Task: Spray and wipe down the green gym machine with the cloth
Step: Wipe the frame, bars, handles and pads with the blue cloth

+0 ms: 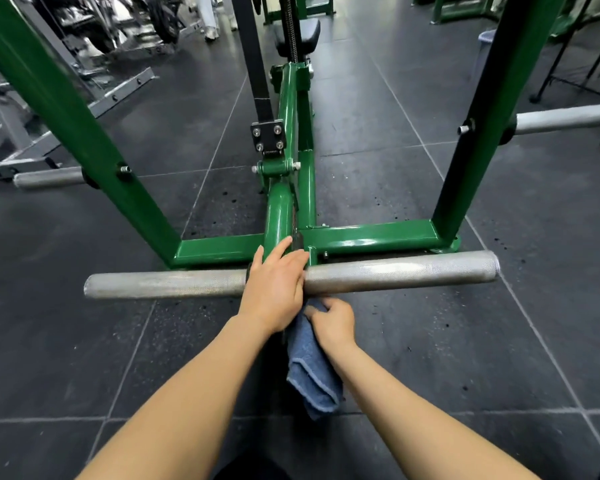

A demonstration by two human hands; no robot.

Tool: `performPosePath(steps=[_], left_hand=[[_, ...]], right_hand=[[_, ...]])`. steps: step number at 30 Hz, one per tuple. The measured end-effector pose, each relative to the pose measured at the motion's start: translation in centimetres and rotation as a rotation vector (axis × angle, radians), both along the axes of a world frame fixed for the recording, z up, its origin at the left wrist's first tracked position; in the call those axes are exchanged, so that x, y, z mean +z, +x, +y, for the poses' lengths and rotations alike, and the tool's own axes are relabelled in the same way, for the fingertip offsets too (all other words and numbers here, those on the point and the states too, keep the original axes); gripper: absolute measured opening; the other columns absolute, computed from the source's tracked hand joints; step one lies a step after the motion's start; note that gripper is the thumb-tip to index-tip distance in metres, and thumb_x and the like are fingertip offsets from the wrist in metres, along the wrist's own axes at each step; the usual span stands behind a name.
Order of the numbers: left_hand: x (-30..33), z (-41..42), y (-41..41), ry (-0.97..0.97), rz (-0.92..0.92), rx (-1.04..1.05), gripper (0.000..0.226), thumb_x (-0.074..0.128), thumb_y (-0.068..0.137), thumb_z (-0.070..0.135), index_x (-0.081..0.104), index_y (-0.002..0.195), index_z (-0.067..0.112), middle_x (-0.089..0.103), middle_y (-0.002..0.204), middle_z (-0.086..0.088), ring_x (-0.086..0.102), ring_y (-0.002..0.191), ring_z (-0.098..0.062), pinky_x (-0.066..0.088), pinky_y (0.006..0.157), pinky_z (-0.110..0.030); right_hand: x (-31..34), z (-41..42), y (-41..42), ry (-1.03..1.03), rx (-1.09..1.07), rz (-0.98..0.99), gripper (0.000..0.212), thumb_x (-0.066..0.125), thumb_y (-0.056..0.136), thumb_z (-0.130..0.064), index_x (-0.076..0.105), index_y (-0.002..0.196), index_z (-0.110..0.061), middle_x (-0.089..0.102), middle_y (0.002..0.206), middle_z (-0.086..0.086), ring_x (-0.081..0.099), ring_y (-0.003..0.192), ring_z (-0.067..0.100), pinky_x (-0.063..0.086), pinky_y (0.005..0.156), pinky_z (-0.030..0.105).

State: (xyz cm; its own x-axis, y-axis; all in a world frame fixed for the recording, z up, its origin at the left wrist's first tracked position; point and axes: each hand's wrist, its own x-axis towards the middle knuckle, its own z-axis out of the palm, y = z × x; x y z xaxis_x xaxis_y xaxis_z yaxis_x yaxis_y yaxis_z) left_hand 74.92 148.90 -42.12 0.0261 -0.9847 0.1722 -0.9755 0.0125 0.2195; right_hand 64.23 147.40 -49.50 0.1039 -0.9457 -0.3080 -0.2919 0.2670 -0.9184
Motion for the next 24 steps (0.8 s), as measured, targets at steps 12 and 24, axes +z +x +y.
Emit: performPosePath(steps=[12,24], left_hand=[[-0.4,-0.2,0.2,-0.037,0.027,-0.007,0.04,0.036,0.093,0.016,0.057,0.127,0.014,0.056,0.135,0.005,0.026,0.144,-0.019,0.012,0.117,-0.051],[-0.9,0.5,-0.6,-0.261,0.378,0.277,0.066,0.033,0.091,-0.003,0.012,0.153,0.006,0.002,0.162,-0.004,-0.003,0.149,-0.014,-0.001,0.121,-0.036]], right_hand=[[-0.6,0.0,1.6,0.01,-0.092,0.019,0.02,0.058,0.083,-0.007,0.055,0.064,-0.007,0.058,0.068,0.007,0.047,0.069,0.012,0.039,0.064,0.03],[8.9,2.0,-2.1,-0.63,-0.14,0.22,0.025,0.068,0.082,-0.016,0.073,0.105,-0.022,0.066,0.109,-0.007,0.054,0.103,0.019,0.041,0.094,0.036]])
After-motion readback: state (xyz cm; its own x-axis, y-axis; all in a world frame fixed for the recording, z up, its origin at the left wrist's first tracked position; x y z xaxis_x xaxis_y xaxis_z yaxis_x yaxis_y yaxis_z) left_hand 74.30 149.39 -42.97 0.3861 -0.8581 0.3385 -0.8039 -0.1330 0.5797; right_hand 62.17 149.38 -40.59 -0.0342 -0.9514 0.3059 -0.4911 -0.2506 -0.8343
